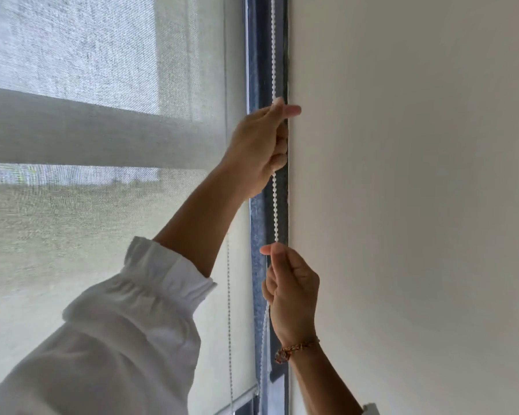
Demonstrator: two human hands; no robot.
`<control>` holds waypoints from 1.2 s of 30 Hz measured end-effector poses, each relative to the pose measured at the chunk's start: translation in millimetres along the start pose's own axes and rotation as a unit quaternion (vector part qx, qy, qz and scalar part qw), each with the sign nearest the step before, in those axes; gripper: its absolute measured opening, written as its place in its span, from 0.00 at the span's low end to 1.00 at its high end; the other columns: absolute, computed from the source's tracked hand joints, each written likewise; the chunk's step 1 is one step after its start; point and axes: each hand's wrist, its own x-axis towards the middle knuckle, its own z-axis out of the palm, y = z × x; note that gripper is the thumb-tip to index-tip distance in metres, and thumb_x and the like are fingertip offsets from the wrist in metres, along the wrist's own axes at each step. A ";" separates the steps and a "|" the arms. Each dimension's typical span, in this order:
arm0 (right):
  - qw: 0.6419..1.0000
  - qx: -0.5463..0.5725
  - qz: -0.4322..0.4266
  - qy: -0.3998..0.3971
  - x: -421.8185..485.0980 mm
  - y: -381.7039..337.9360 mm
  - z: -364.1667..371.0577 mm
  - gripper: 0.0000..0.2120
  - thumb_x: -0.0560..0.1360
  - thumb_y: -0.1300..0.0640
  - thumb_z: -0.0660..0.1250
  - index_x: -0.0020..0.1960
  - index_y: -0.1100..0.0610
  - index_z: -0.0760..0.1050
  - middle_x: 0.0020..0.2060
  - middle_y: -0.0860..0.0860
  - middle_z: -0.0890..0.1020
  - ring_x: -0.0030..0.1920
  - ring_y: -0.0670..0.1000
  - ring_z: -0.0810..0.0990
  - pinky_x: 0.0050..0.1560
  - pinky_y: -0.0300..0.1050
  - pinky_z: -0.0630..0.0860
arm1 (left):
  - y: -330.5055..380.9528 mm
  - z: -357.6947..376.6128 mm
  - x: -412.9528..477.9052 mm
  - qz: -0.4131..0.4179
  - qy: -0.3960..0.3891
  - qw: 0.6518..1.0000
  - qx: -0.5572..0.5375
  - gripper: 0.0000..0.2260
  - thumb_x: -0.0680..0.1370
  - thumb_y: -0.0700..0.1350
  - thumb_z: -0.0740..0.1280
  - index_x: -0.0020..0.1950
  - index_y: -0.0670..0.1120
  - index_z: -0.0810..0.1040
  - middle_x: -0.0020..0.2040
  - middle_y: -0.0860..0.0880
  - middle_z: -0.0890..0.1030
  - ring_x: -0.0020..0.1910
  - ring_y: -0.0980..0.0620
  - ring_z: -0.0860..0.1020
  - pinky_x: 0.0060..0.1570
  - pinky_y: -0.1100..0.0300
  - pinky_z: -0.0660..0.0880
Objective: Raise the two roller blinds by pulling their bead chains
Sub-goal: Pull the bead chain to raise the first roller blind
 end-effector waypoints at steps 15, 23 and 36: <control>0.990 0.101 0.065 -0.067 90.7 -45.2 -1.3 0.29 0.77 0.38 0.48 0.52 0.59 0.77 0.48 0.54 0.82 0.50 0.50 0.81 0.55 0.46 0.77 | -27.0 -5.7 -17.1 0.127 -0.012 0.989 -0.081 0.18 0.82 0.46 0.53 0.32 0.48 0.67 0.18 0.55 0.63 0.15 0.60 0.56 0.16 0.71 0.55; 0.988 0.098 0.026 -0.113 121.5 -112.7 45.0 0.12 0.79 0.55 0.56 0.48 0.62 0.74 0.43 0.57 0.81 0.43 0.53 0.83 0.51 0.49 0.79 | -109.3 -8.2 -90.0 0.038 -0.024 0.998 -0.050 0.17 0.79 0.50 0.58 0.29 0.53 0.70 0.19 0.55 0.63 0.16 0.61 0.58 0.16 0.71 0.57; 0.990 0.092 -0.044 -0.096 91.0 -124.2 61.9 0.11 0.78 0.58 0.59 0.41 0.59 0.77 0.20 0.44 0.65 0.20 0.42 0.57 0.18 0.34 0.54 | -143.1 -31.8 -119.1 -0.029 -0.088 0.993 0.067 0.17 0.78 0.56 0.54 0.38 0.47 0.72 0.23 0.57 0.68 0.23 0.60 0.64 0.26 0.68 0.63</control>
